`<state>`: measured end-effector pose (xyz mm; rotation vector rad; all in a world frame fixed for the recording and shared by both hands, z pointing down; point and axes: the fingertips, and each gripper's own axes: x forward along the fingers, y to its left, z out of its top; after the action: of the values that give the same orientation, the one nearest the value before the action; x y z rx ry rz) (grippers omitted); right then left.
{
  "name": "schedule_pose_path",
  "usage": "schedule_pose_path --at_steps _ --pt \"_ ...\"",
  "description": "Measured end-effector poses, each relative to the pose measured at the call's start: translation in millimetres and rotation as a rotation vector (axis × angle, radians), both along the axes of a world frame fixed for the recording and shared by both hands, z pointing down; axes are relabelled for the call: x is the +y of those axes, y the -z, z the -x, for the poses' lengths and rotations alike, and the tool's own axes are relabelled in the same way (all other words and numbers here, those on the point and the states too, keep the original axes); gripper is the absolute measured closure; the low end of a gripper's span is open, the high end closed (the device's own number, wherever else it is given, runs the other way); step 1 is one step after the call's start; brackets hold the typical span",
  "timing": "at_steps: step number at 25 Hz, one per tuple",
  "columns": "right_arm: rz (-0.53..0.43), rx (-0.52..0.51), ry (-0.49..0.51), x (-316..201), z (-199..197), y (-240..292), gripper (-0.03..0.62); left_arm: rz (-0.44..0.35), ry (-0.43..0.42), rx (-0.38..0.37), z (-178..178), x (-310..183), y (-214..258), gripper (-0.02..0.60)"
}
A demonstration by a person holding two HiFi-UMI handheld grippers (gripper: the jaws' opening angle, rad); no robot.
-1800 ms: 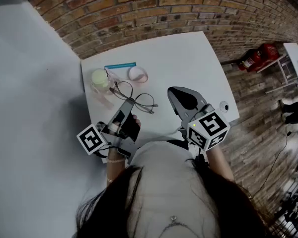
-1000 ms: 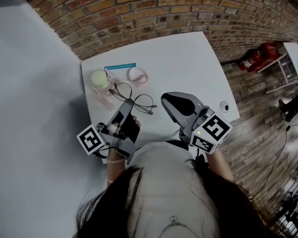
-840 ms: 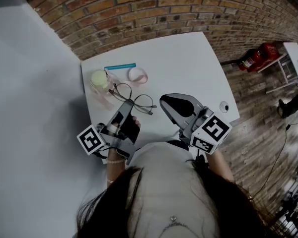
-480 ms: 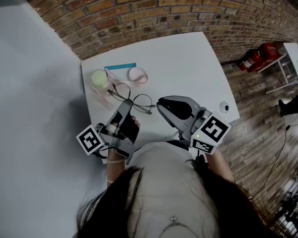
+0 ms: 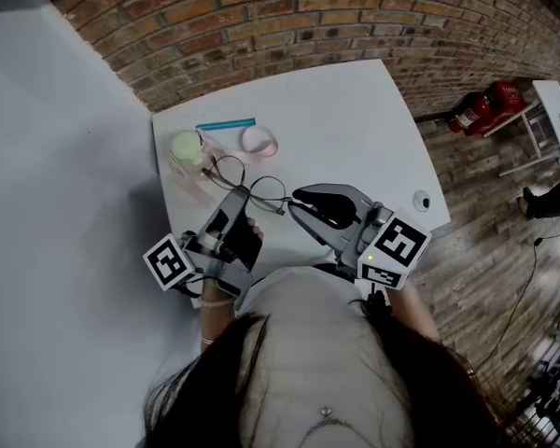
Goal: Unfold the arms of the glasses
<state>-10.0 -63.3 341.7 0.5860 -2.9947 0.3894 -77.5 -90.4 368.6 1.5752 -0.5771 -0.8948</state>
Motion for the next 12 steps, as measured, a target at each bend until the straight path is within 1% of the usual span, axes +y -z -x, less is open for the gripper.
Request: schedule_pose_path --at_steps 7,12 --pt "0.0 0.007 0.018 1.4 3.5 -1.2 0.545 -0.009 -0.024 0.023 -3.6 -0.1 3.0 0.558" --pt "-0.01 0.017 0.008 0.8 3.1 -2.0 0.546 -0.005 -0.026 0.019 -4.2 0.2 2.0 0.558"
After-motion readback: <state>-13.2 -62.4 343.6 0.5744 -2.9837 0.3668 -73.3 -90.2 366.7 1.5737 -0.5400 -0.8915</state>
